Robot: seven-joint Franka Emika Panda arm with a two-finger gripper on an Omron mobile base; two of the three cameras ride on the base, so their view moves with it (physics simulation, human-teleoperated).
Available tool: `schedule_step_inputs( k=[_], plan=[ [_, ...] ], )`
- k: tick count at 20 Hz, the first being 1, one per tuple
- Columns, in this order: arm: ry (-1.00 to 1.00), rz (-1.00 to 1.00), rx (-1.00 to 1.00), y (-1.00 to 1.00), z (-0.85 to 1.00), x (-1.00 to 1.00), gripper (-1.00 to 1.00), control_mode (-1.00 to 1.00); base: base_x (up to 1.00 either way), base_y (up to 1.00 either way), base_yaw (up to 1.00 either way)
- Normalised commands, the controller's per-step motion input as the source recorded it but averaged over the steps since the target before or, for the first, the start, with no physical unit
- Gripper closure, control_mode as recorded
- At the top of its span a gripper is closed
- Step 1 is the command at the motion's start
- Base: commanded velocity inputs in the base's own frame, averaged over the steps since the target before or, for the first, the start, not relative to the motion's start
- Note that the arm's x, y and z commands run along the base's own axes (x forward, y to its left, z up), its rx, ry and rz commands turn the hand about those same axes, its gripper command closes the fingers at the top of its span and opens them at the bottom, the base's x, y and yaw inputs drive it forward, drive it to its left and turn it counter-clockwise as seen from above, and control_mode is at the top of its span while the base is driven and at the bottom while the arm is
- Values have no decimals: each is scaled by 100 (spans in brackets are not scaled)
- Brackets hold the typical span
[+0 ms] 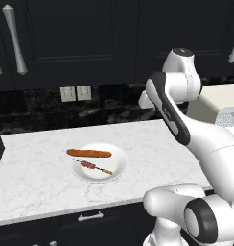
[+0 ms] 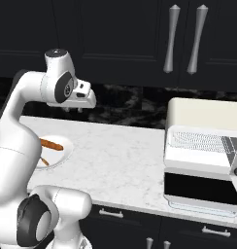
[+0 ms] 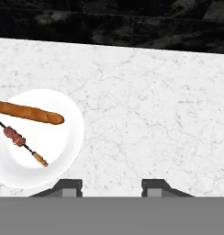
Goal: Pick up the kebab skewer and baguette bread, and place them inside the toaster oven. Close the toaster oven door and start by setting the timer.
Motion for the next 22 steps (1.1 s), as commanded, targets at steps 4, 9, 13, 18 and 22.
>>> schedule_step_inputs(
  k=[4,9,13,18,22],
  plan=[
    [0,0,0,0,0,0,-100,100,0,-13,0],
    [0,0,0,0,0,0,-100,100,3,-54,0],
    [0,0,0,0,0,0,-100,100,13,-52,0],
    [0,0,0,0,0,0,-100,100,31,-13,0],
    [0,0,0,0,0,0,-100,100,48,0,0]
  ],
)
